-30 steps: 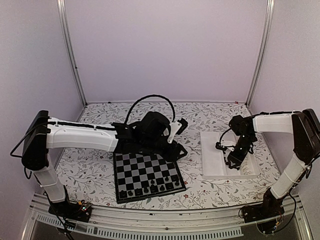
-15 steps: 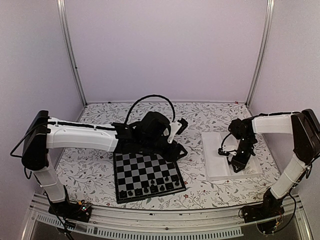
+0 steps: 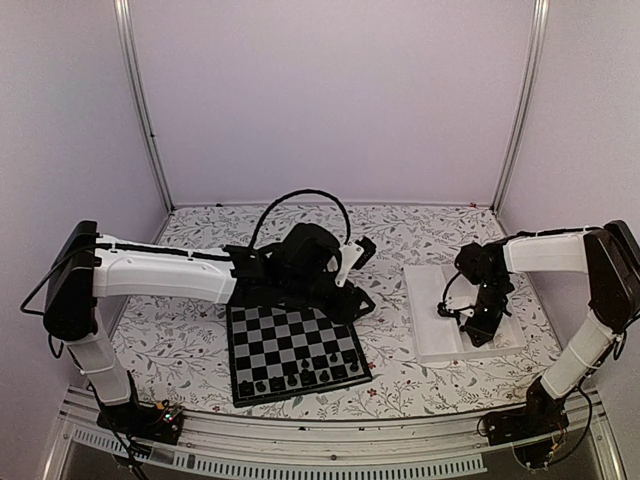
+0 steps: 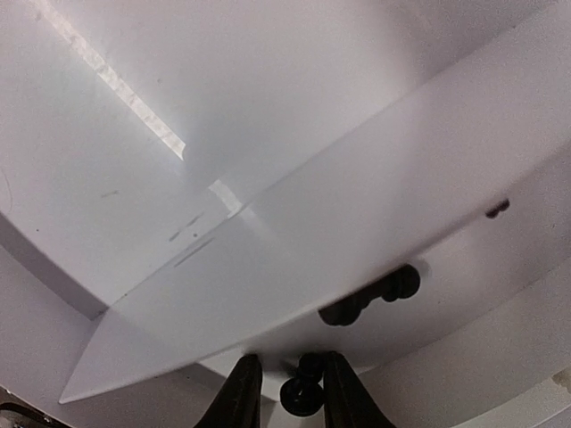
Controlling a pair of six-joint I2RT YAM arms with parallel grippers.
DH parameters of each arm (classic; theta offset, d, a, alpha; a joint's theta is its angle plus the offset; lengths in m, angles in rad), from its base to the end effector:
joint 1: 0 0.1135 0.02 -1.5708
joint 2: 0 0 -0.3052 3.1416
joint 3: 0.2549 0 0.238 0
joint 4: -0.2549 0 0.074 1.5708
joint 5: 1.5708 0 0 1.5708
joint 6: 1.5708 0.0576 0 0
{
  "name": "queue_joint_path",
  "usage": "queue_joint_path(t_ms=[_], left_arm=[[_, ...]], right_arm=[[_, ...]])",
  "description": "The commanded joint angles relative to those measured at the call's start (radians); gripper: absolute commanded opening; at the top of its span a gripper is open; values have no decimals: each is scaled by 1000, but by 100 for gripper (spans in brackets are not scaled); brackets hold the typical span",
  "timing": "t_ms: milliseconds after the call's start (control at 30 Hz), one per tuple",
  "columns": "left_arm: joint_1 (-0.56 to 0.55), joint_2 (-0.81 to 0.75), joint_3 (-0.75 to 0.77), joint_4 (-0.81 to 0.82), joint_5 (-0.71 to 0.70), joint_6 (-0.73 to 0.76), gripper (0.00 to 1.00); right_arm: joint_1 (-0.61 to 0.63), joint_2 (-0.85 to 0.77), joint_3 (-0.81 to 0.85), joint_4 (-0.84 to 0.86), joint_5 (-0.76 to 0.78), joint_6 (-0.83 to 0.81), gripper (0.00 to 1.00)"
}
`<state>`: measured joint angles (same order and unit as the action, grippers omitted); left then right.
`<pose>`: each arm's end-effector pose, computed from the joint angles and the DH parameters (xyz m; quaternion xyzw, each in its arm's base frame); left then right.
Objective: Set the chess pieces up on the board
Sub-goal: Pick up the chess piece from the storage box, then place the chess piece on the chessboard.
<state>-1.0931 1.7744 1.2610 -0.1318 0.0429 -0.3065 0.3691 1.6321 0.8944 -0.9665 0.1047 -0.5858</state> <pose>0.1895 -0.3714 0.2724 0.3517 0.8226 -0.3022 0.3291 0.2186 0.0781 0.1775 0.4610 -0.8834 0.0447 0.0718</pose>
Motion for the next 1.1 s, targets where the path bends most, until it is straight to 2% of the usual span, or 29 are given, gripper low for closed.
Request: queue_joint_path(t_ms=[0, 367, 533, 667, 833, 1000, 1067], left_arm=[[-14, 17, 11, 12, 6, 12, 50], [-14, 6, 6, -2, -10, 15, 50], [-14, 11, 17, -2, -9, 16, 50], [-15, 19, 28, -4, -15, 22, 50], [-14, 29, 50, -15, -18, 22, 50], [-13, 15, 65, -34, -54, 27, 51], [-11, 4, 72, -49, -90, 27, 50]], right_arm=[[5, 4, -35, 6, 31, 7, 22], [5, -10, 42, -9, -32, 4, 9], [-5, -41, 117, -46, -92, -2, 7], [-34, -86, 203, -53, -228, -8, 6], [-40, -140, 257, 20, -393, -13, 6], [-23, -197, 233, 226, -686, -27, 6], [9, -231, 183, 349, -754, -24, 6]])
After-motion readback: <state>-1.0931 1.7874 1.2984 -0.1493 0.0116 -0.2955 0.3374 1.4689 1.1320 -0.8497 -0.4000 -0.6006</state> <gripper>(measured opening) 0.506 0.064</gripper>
